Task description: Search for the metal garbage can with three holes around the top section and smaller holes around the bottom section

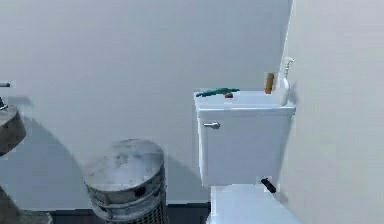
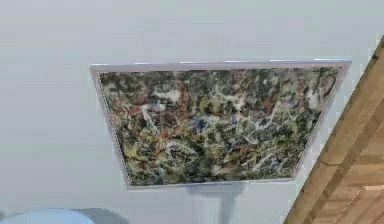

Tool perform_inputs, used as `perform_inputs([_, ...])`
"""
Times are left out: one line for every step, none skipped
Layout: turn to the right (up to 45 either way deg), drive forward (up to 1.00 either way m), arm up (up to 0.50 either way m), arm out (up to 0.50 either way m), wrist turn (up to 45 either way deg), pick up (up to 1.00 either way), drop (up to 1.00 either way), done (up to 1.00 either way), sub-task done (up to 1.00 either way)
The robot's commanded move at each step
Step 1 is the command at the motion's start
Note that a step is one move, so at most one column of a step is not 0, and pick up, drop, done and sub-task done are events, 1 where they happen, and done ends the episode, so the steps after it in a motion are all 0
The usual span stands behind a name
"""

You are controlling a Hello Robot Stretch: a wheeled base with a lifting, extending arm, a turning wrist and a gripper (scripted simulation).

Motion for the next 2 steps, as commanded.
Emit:
perform_inputs([-21.0,0.0,0.0,0.0,0.0,0.0,0.0,0.0,0.0])
perform_inputs([0.0,0.0,0.0,0.0,0.0,0.0,0.0,1.0,0.0])
